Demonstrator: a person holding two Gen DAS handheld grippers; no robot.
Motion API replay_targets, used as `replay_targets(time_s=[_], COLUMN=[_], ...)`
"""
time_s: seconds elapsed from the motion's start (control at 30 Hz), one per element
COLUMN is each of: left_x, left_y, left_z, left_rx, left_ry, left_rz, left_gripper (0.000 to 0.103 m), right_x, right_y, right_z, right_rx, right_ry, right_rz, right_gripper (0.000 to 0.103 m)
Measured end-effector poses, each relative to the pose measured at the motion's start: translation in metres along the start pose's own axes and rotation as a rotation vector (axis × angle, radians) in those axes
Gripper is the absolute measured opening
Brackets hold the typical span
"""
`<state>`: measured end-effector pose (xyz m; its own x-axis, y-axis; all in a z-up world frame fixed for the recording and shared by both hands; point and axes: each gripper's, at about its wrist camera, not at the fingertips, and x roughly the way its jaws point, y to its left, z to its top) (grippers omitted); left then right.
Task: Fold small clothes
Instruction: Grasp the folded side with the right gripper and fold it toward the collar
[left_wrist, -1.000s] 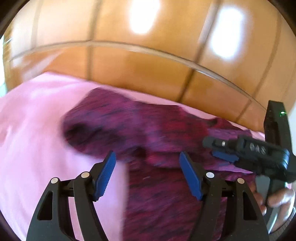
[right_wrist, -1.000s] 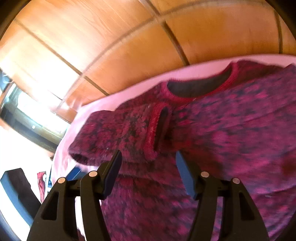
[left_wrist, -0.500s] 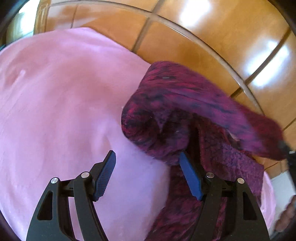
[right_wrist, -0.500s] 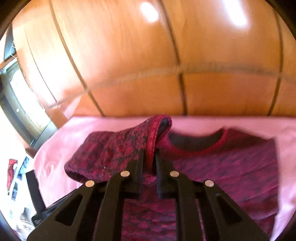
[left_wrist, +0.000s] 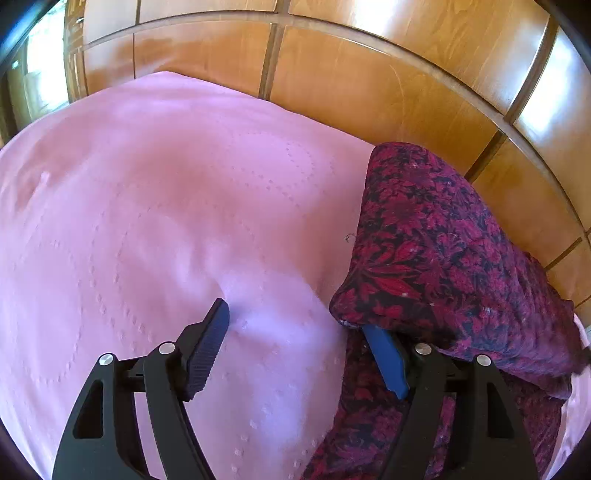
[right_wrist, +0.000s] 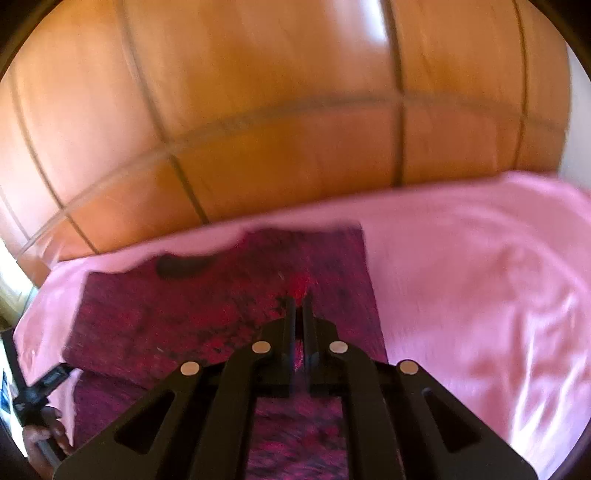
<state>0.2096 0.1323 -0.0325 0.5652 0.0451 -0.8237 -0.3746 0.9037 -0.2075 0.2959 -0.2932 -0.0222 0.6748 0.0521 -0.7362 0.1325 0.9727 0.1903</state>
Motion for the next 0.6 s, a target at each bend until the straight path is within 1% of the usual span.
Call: replay_targets(time_s=[0.1, 0.17, 0.23, 0.3, 0.37, 0.4, 0.43, 0.47, 0.57, 0.6], left_x=[0.000, 0.000, 0.000, 0.001, -0.001, -0.004, -0.010, -0.013, -0.030, -0.032], left_y=[-0.001, -0.002, -0.002, -0.002, 0.000, 0.005, 0.014, 0.019, 0.048, 0.052], left_z=[-0.003, -0.006, -0.007, -0.008, -0.007, -0.005, -0.004, -0.002, 0.011, 0.016], left_rx=[0.033, 0.043, 0.064, 0.080, 0.077, 0.061, 0.031, 0.013, -0.089, -0.105], left_ry=[0.002, 0.003, 0.005, 0.009, 0.020, 0.028, 0.033, 0.033, 0.022, 0.021], left_rz=[0.012, 0.012, 0.018, 0.022, 0.010, -0.019, -0.068, -0.095, -0.233, -0.261], left_gripper=[0.072, 0.071, 0.071, 0.071, 0.070, 0.069, 0.069, 0.069, 0.069, 0.069], right_x=[0.021, 0.021, 0.019, 0.019, 0.019, 0.017, 0.015, 0.016, 0.019, 0.019], right_y=[-0.011, -0.025, -0.031, -0.029, -0.025, -0.026, -0.027, -0.025, -0.016, -0.016], right_z=[-0.017, -0.018, -0.016, -0.018, -0.018, -0.017, -0.016, -0.015, -0.012, -0.012], right_rx=[0.011, 0.052, 0.065, 0.066, 0.048, 0.049, 0.055, 0.059, 0.043, 0.037], right_ry=[0.027, 0.019, 0.011, 0.021, 0.022, 0.024, 0.026, 0.028, 0.034, 0.034], right_rz=[-0.036, -0.028, -0.037, -0.039, -0.054, -0.055, -0.055, -0.055, -0.059, -0.060], right_gripper=[0.002, 0.002, 0.002, 0.002, 0.002, 0.002, 0.002, 0.002, 0.003, 0.003])
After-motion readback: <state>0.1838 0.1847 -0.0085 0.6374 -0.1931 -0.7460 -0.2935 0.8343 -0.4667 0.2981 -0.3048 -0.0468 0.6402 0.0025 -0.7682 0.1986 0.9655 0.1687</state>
